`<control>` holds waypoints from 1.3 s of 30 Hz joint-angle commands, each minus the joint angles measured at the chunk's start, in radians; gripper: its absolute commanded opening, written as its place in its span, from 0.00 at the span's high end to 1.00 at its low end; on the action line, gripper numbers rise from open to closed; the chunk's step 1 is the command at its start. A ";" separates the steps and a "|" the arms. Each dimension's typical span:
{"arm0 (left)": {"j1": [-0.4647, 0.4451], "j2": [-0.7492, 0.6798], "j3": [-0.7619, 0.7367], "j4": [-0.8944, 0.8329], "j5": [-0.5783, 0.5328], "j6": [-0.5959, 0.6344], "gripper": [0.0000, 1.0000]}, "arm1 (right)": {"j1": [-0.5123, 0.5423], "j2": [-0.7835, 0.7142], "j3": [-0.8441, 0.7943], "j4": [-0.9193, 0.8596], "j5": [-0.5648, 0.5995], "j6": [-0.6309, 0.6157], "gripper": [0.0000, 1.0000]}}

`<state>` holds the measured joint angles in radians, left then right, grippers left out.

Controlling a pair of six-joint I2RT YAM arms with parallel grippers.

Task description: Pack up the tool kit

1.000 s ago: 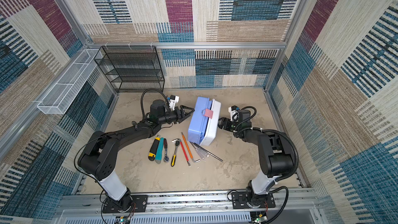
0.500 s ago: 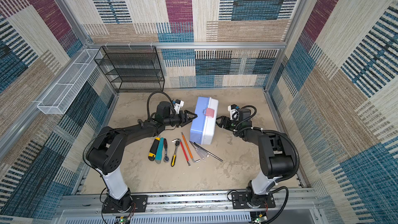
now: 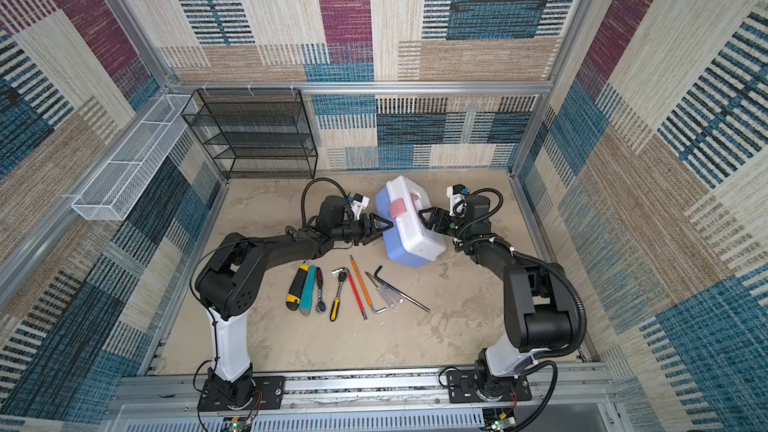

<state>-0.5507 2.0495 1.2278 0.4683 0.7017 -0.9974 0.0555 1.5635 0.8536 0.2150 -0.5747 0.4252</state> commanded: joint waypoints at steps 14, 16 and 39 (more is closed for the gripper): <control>0.035 0.019 -0.084 0.069 0.016 0.006 0.40 | 0.012 -0.071 -0.012 -0.170 0.027 -0.134 0.20; 0.043 0.003 -0.105 0.062 0.014 0.015 0.40 | 0.012 -0.080 -0.002 -0.193 0.065 -0.158 0.18; 0.058 -0.233 -0.309 -0.077 -0.088 0.143 0.36 | 0.172 0.029 0.199 -0.407 0.463 -0.452 0.05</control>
<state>-0.4931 1.8427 0.9302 0.4263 0.6434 -0.9138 0.2249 1.5772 1.0340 -0.1608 -0.1520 0.0074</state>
